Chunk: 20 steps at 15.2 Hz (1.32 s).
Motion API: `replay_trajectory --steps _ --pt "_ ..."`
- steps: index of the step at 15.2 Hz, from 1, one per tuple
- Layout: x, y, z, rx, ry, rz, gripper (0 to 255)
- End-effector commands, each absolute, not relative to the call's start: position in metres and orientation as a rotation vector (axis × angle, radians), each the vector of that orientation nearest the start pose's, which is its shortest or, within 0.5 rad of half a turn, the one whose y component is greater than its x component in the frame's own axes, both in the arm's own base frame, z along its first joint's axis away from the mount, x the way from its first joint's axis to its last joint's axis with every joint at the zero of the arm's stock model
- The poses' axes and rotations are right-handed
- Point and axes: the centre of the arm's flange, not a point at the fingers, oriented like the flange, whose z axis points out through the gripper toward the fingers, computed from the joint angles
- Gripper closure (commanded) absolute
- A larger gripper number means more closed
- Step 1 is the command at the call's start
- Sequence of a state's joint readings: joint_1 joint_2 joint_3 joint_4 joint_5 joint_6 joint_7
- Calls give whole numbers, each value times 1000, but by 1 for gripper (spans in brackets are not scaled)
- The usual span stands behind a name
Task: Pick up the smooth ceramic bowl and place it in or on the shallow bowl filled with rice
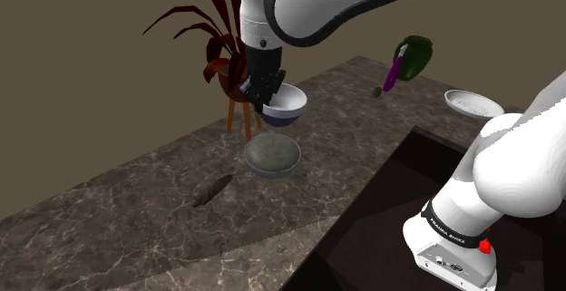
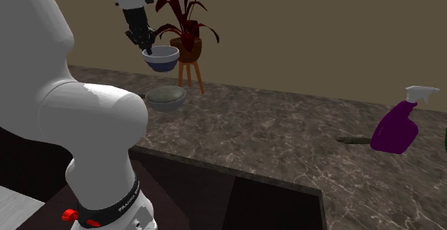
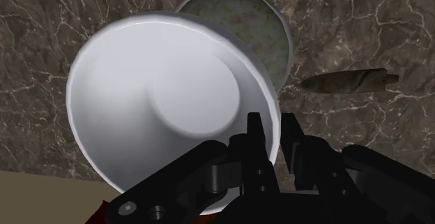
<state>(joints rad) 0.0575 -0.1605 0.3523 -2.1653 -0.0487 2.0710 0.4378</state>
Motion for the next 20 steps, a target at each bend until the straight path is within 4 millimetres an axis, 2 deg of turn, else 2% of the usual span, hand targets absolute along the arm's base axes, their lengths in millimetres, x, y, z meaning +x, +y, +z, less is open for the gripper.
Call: replay_trajectory --steps 1,20 --pt "472 219 461 -3204 17 -147 255" --pt "472 219 364 -3204 17 -147 255"
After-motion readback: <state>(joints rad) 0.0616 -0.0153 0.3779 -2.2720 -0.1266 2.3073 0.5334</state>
